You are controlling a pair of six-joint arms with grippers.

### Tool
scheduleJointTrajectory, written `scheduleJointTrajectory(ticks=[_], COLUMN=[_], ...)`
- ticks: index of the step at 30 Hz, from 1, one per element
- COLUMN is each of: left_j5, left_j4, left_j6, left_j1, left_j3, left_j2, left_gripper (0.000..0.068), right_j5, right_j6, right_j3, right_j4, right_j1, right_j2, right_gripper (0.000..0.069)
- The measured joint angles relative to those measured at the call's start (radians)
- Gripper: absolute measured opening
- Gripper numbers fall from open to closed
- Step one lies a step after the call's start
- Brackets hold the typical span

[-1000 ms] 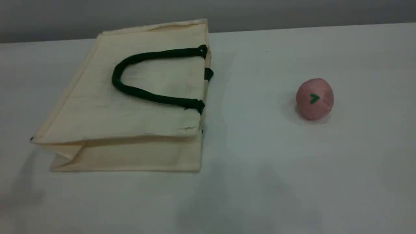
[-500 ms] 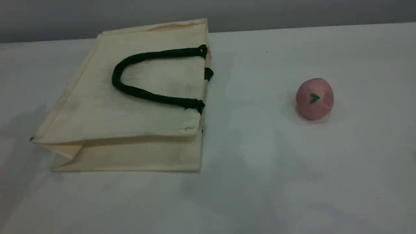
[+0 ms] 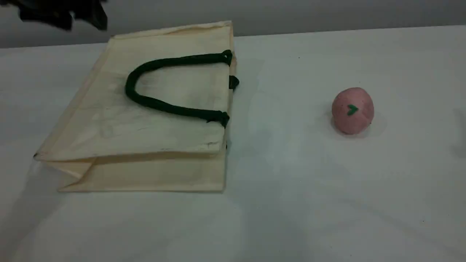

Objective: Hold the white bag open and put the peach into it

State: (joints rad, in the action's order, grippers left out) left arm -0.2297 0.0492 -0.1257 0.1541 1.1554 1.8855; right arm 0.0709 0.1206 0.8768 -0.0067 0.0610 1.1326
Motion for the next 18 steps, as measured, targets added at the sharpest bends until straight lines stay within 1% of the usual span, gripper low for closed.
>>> scheduleJointTrajectory(ticks=[3,6,14,18], left_j5=[0.015,0.017,0.026,0.043], left_j4=[-0.049,-0.079,-0.082,-0.082], left_j6=[0.0,0.0,0.002,0.006], left_j1=[0.0,0.0,0.0,0.016], left_j3=[0.019,0.037,0.045,0.045], left_j2=[0.057,0.102,0.138,0.139], left_gripper=[0.0496,0.0496,0.0496,0.0496], right_j5=[0.0,-0.007,-0.013,-0.037], right_j6=[-0.003,-0.003,-0.003,-0.003], right_j3=[0.0,0.0,0.0,0.0], right_j4=[0.0,0.0,0.0,0.0], right_j1=[0.0,0.0,0.0,0.0], right_j2=[0.0,0.005,0.052,0.072], right_gripper=[0.0503,0.0503,0.0503,0.0503])
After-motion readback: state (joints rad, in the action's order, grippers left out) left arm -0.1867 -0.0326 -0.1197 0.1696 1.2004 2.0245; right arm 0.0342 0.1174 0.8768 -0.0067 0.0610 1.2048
